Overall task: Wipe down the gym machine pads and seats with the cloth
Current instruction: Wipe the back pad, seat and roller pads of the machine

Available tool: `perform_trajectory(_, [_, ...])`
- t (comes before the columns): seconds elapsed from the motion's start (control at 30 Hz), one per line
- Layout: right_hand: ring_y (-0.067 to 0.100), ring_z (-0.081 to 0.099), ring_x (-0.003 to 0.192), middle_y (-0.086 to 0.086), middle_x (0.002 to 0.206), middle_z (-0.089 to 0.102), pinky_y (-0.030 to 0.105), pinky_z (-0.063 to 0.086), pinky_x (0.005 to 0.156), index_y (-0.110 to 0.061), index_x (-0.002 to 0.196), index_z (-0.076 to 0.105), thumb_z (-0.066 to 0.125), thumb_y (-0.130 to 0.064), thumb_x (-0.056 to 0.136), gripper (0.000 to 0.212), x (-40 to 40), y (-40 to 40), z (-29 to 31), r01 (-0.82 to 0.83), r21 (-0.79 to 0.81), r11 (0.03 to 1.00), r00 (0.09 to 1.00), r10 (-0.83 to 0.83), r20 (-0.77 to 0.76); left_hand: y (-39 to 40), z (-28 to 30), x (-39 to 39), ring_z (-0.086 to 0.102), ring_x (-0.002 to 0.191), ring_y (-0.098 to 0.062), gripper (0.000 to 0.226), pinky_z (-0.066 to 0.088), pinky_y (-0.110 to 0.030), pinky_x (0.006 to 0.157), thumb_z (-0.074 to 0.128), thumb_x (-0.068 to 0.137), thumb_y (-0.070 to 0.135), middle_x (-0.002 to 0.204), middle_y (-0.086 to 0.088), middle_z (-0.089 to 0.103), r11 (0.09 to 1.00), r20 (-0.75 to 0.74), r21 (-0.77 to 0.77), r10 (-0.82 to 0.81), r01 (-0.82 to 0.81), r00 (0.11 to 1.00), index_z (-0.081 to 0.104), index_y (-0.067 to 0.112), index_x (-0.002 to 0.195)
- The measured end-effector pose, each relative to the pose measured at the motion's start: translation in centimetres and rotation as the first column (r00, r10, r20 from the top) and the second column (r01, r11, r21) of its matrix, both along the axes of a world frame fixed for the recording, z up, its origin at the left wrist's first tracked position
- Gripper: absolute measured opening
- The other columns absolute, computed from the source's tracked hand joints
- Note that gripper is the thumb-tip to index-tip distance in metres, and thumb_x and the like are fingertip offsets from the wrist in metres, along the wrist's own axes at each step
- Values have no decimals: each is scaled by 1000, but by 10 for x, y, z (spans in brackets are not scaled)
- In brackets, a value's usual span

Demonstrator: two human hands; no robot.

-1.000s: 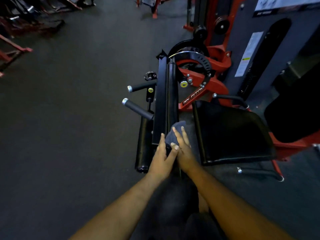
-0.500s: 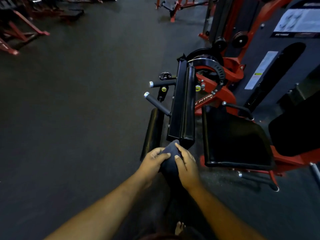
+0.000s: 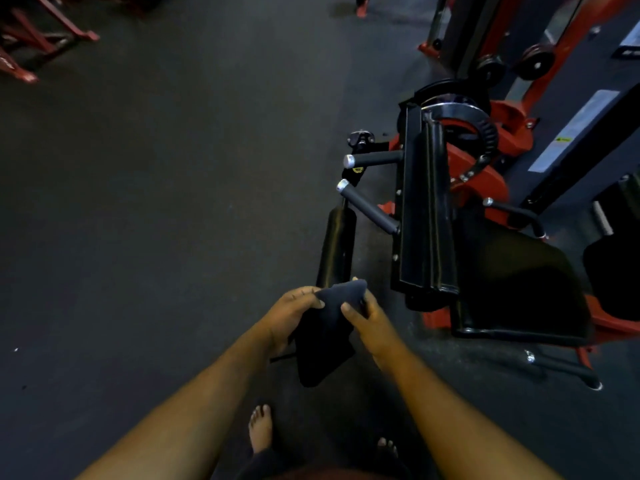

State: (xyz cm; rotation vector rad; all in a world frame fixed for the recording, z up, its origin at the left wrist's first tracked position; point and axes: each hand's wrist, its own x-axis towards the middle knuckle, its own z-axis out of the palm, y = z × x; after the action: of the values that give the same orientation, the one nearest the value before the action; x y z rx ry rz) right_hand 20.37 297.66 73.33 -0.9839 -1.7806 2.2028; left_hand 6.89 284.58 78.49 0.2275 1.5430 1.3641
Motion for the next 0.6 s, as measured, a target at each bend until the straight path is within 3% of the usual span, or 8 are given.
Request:
perform_trajectory(0.1, [1, 64, 116, -7, 132, 64, 18, 53, 87, -28, 142, 47, 66, -24, 95, 51, -34, -17, -7, 91, -43, 995, 996, -92, -18, -3, -14, -39, 68, 80, -24, 22, 56, -33, 70, 50, 92, -1, 88, -12, 72, 999, 73, 8, -32, 32, 997, 70, 7, 98])
perform_trajectory(0.23, [19, 71, 110, 4, 116, 75, 31, 57, 88, -17, 124, 63, 72, -29, 89, 39, -70, -34, -20, 272, -56, 961, 962, -269, 50, -7, -40, -87, 71, 89, -24, 22, 58, -36, 77, 57, 94, 4, 98, -9, 74, 1000, 184, 6, -26, 26, 983, 69, 14, 109])
perform_trajectory(0.37, [20, 72, 102, 1, 107, 76, 40, 59, 88, -21, 112, 66, 73, -31, 94, 22, -89, -34, -44, 387, 98, 917, 896, -399, 193, -10, -81, -117, 65, 114, -22, 59, 53, -36, 91, 73, 89, 6, 127, -5, 67, 990, 168, -115, 98, -79, 981, 48, 21, 140])
perform_trajectory(0.5, [7, 72, 93, -5, 104, 74, 17, 55, 70, -20, 113, 64, 68, -32, 98, 19, -108, -20, -68, 415, 105, 904, 864, -427, 265, 4, -126, -134, 70, 112, -25, 35, 57, -34, 88, 75, 90, 9, 120, -12, 73, 968, 148, -170, -158, 183, 976, 66, 10, 124])
perform_trajectory(0.6, [12, 73, 92, -2, 101, 75, 29, 59, 77, -20, 111, 63, 68, -38, 97, 23, -125, 8, -105, 421, 125, 898, 834, -437, 337, 32, -166, -140, 67, 115, -29, 34, 56, -34, 89, 68, 96, 10, 121, -15, 71, 947, 108, -211, -222, 241, 969, 62, 0, 128])
